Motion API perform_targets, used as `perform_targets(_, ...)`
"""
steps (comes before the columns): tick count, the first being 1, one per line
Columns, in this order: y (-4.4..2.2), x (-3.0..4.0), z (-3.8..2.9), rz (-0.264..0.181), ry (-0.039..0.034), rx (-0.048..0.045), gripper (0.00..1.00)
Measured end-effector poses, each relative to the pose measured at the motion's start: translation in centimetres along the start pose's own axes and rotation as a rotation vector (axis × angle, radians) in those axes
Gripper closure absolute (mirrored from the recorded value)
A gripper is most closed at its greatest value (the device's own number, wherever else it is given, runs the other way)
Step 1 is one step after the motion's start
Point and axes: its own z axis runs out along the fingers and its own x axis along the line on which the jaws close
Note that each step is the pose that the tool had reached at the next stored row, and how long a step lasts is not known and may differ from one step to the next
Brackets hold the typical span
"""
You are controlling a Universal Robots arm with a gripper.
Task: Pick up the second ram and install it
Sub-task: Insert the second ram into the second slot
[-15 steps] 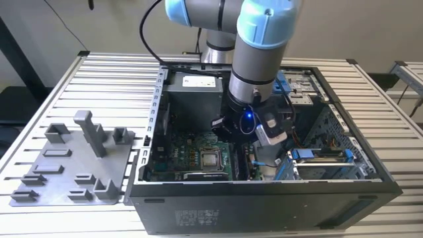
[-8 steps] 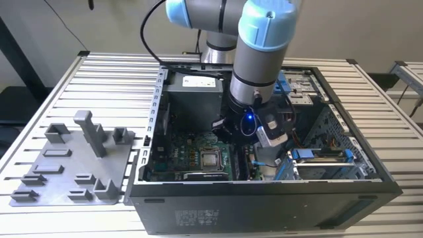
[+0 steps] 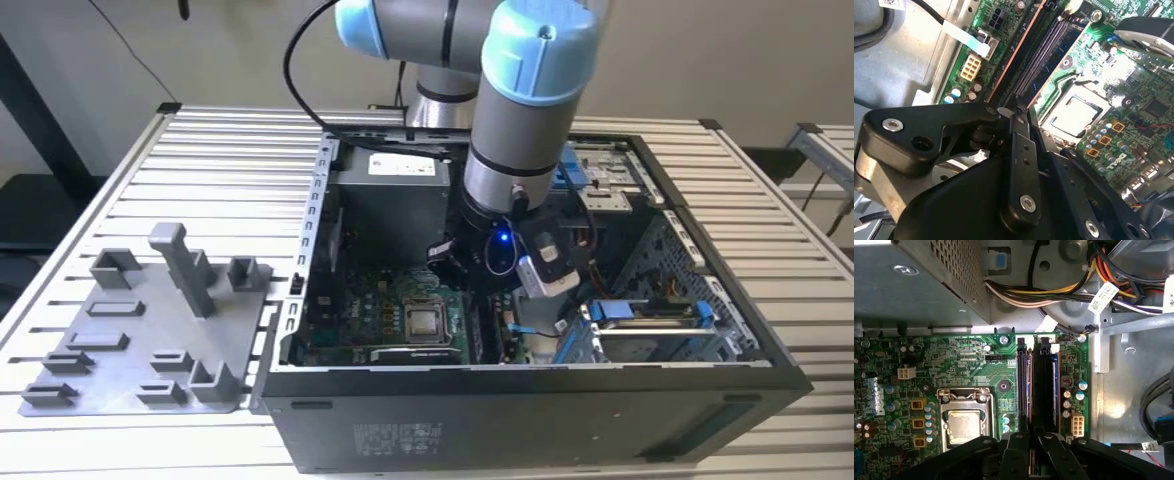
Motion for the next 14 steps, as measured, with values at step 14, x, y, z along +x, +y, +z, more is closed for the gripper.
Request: perform_targets(14,0.00,-0.07,-1.01,-0.017,-0.0023,-0.0281,0.86)
